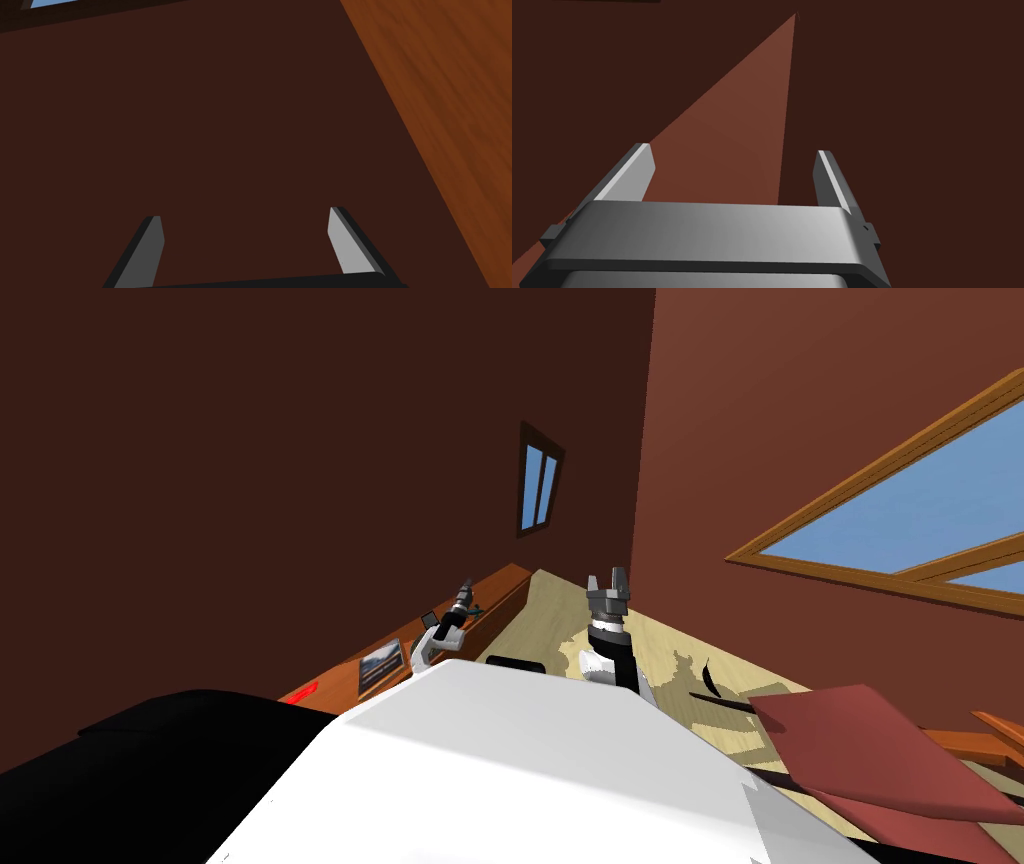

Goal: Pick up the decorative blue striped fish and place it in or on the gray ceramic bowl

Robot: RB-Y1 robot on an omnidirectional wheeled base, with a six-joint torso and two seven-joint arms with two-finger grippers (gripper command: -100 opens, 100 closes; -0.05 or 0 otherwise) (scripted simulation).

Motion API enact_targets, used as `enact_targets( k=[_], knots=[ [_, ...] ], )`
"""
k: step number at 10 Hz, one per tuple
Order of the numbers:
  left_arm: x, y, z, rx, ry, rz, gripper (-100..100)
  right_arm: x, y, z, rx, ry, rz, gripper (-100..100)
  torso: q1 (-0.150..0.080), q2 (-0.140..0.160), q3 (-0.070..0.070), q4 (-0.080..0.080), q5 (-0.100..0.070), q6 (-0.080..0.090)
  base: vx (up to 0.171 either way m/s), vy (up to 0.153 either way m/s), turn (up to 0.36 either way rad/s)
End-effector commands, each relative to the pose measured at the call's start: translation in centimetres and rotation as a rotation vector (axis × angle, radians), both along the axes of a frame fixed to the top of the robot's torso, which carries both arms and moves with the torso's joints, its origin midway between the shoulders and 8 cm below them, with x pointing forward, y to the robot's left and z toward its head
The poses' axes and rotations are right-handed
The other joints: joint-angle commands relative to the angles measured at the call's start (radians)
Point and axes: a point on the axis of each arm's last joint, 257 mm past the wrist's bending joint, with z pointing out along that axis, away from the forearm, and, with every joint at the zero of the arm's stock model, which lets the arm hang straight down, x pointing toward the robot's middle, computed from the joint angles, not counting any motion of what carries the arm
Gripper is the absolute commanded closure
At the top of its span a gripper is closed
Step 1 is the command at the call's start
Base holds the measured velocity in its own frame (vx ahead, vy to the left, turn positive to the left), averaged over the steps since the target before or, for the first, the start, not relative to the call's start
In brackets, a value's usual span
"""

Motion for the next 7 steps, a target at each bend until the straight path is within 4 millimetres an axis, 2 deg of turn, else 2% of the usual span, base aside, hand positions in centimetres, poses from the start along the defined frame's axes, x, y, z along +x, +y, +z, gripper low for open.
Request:
enact_targets(
  k=[1,2,3,5,6,7],
  knots=[
    [0.1,0.7,-1.2,-0.004,0.045,0.011,-100,0.0,0.0,0.0,0.000,0.000,0.000,0,0.000,0.000,0.000,0.000,0.000,0.000,0.010,-0.015,0.025],
    [0.2,1.2,-3.2,-0.012,0.098,0.024,-100,0.0,0.0,0.0,0.000,0.000,0.000,0,0.000,0.000,0.000,0.000,0.000,0.000,0.010,-0.013,0.042],
    [0.1,1.2,-3.4,-0.013,0.106,0.026,-100,0.0,0.0,0.0,0.000,0.000,0.000,0,0.001,0.000,0.000,0.000,0.000,0.000,0.008,-0.013,0.021],
    [0.1,2.2,-6.9,-0.032,0.208,0.053,-100,0.0,0.0,0.0,0.000,0.000,0.000,0,0.001,0.001,0.000,0.000,0.000,0.000,0.010,-0.017,0.039],
    [0.0,2.3,-7.4,-0.033,0.223,0.056,-100,0.0,0.0,0.0,0.000,0.000,0.000,0,0.000,0.000,0.000,0.000,0.000,0.000,0.011,-0.016,0.013],
    [-0.2,2.7,-9.2,-0.044,0.274,0.070,-100,0.0,0.0,0.0,0.000,0.000,0.000,0,0.001,0.000,0.000,0.000,0.000,0.000,0.010,-0.012,0.019]
  ],
)
